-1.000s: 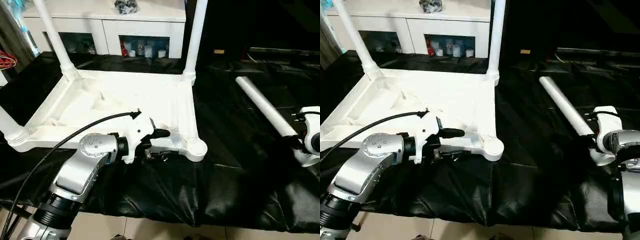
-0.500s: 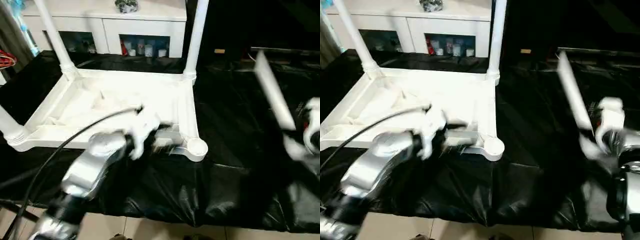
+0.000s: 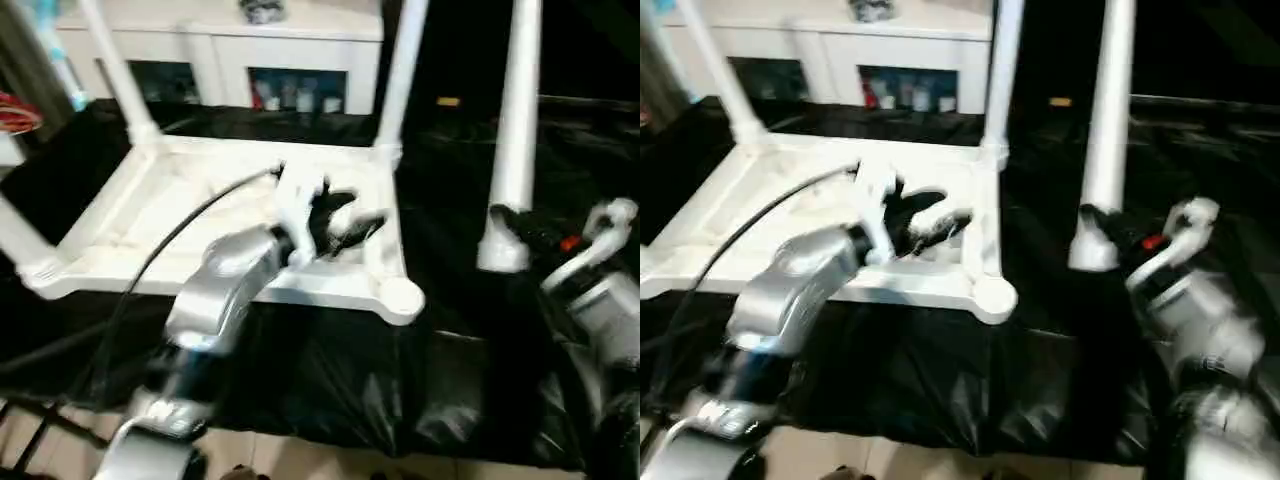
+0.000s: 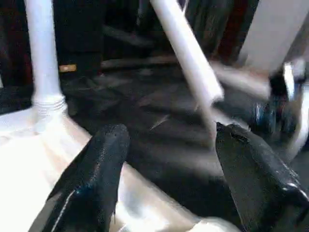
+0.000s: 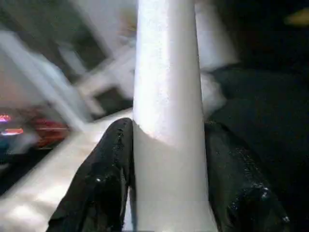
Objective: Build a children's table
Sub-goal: Pick table leg
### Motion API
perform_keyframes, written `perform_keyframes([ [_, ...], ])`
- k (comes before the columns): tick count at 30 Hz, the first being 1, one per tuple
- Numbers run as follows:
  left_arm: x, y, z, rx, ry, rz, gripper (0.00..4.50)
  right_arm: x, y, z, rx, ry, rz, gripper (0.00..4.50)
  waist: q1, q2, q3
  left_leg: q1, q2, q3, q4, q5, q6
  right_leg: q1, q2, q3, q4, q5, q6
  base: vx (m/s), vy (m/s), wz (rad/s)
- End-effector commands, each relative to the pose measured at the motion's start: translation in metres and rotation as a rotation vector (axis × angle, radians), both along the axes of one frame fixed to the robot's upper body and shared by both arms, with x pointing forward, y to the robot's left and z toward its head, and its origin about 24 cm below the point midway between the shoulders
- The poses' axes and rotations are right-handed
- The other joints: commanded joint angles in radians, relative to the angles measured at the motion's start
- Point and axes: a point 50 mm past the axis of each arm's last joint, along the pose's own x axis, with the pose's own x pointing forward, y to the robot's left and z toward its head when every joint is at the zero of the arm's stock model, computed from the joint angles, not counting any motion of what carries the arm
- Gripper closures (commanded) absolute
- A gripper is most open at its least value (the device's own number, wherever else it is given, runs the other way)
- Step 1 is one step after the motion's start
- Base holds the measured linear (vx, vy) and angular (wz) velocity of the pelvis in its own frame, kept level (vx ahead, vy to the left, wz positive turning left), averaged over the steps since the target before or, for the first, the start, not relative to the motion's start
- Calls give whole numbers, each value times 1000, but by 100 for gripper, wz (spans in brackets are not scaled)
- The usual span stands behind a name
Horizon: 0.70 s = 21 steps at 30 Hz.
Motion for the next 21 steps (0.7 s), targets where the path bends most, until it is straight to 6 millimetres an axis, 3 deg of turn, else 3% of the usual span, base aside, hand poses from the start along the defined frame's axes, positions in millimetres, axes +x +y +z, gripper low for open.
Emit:
perform_keyframes([
  [1,1,-8,10,-111,68,-56,119,-7,15,16,51,-97,115,263,9,-20,-75,9,20,-6,-64,-165,110,60,-36,24,-79,-275,-233,0,0,0],
  [6,0,-20,13,-176,139,-146,119,-25,36,20,133,-133,249,263,21,-22,-68,10,15,-6,-68,-187,80,54,-35,28,-96,-381,-163,0,0,0],
  [9,-2,-28,14,-206,172,-203,119,-35,48,20,154,-133,326,263,16,-19,-67,8,13,-13,-75,-203,61,56,-41,27,-105,-436,-129,0,0,0],
  [12,-6,-33,17,-239,194,-251,119,-39,54,21,159,-123,364,263,11,-24,-66,4,13,-16,-78,-204,50,59,-43,26,-107,-448,-121,0,0,0],
  [15,-8,-39,17,-247,204,-269,119,-41,63,19,145,-97,405,263,11,-22,-67,5,13,-16,-80,-187,52,60,-44,27,-108,-434,-113,0,0,0],
  [21,-15,-40,23,-315,210,-335,119,-40,73,12,57,-51,422,263,14,-24,-71,4,14,-14,-76,-135,59,63,-45,30,-95,-335,-148,0,0,0],
])
